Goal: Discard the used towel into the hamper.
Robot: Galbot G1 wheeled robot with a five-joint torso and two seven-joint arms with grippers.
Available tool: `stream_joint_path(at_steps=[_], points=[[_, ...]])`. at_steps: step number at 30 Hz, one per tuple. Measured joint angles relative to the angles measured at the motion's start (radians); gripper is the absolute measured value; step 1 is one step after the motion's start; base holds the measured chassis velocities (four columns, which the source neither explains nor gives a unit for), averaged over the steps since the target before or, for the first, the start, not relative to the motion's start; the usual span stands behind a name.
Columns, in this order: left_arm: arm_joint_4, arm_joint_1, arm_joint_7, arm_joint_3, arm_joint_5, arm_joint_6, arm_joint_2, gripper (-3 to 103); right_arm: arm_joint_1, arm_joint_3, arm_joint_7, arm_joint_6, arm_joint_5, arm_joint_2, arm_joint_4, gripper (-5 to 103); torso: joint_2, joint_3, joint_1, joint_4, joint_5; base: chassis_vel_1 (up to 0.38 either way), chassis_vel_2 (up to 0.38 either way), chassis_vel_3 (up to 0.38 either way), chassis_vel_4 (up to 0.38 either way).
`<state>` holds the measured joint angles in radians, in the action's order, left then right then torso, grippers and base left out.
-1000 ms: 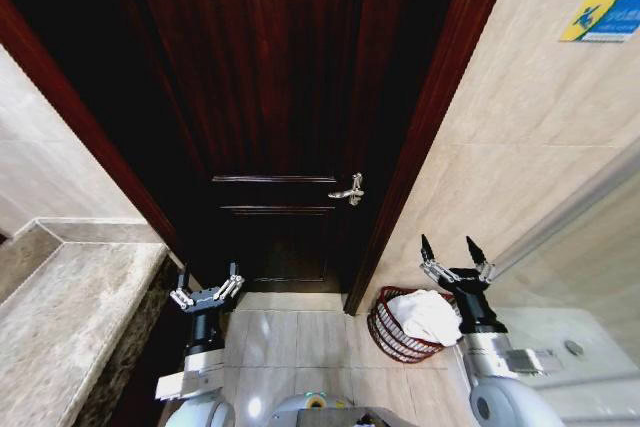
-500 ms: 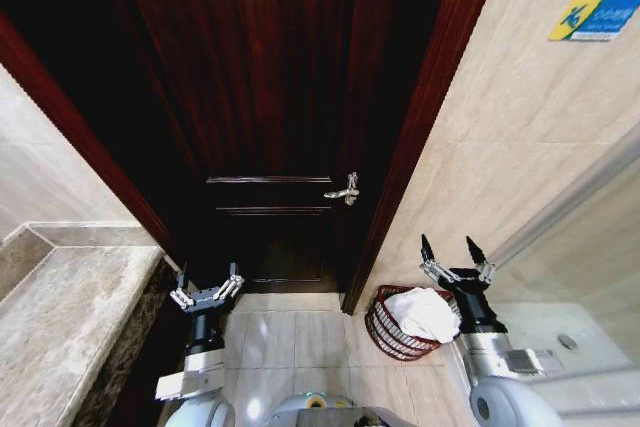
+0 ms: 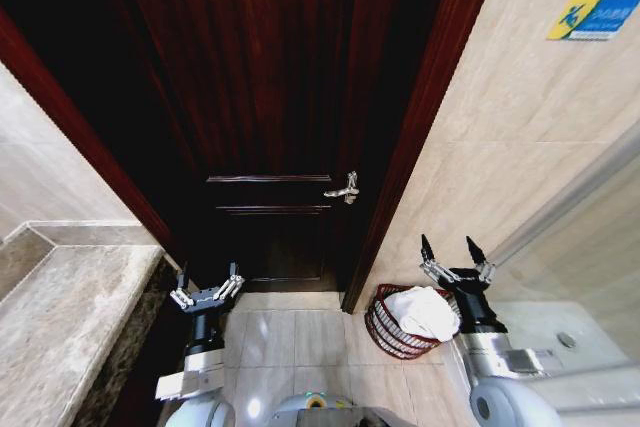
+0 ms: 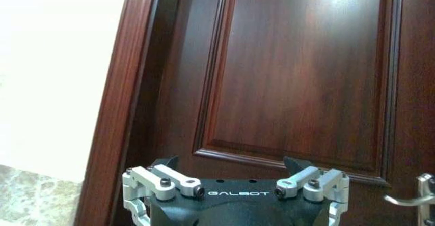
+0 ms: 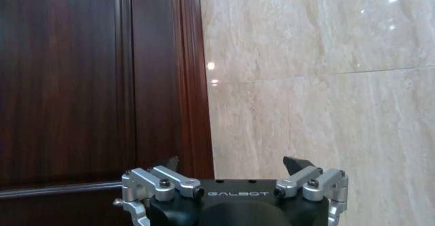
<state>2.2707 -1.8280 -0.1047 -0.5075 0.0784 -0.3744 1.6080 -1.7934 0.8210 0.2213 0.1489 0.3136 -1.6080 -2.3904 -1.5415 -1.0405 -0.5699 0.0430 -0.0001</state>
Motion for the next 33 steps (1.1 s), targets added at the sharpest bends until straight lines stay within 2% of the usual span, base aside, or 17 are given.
stream_joint_path(at_steps=[13, 14, 17, 21, 22, 26, 33], points=[[0.000, 0.000, 0.000, 0.000, 0.000, 0.000, 0.000, 100, 0.000, 0.000, 0.000, 0.000, 0.000, 0.000, 0.000, 100, 0.000, 0.000, 0.001, 0.0000, 0.0004, 0.216, -0.213, -0.220, 0.214], [0.000, 0.000, 0.000, 0.000, 0.000, 0.000, 0.000, 100, 0.000, 0.000, 0.000, 0.000, 0.000, 0.000, 0.000, 100, 0.000, 0.000, 0.000, 0.0002, -0.0005, 0.275, -0.267, -0.262, 0.294], [0.000, 0.000, 0.000, 0.000, 0.000, 0.000, 0.000, 100, 0.000, 0.000, 0.000, 0.000, 0.000, 0.000, 0.000, 100, 0.000, 0.000, 0.001, 0.0000, 0.0005, 0.300, -0.268, -0.316, 0.263], [0.000, 0.000, 0.000, 0.000, 0.000, 0.000, 0.000, 100, 0.000, 0.000, 0.000, 0.000, 0.000, 0.000, 0.000, 100, 0.000, 0.000, 0.001, -0.0001, -0.0008, 0.269, -0.277, -0.285, 0.272], [0.000, 0.000, 0.000, 0.000, 0.000, 0.000, 0.000, 100, 0.000, 0.000, 0.000, 0.000, 0.000, 0.000, 0.000, 100, 0.000, 0.000, 0.001, 0.0001, 0.0004, 0.281, -0.258, -0.257, 0.250], [0.000, 0.000, 0.000, 0.000, 0.000, 0.000, 0.000, 100, 0.000, 0.000, 0.000, 0.000, 0.000, 0.000, 0.000, 100, -0.001, 0.001, 0.002, 0.0000, 0.0004, 0.248, -0.227, -0.241, 0.213], [0.000, 0.000, 0.000, 0.000, 0.000, 0.000, 0.000, 100, 0.000, 0.000, 0.000, 0.000, 0.000, 0.000, 0.000, 100, -0.001, 0.000, 0.001, -0.0001, 0.0003, 0.053, -0.062, -0.093, 0.078]])
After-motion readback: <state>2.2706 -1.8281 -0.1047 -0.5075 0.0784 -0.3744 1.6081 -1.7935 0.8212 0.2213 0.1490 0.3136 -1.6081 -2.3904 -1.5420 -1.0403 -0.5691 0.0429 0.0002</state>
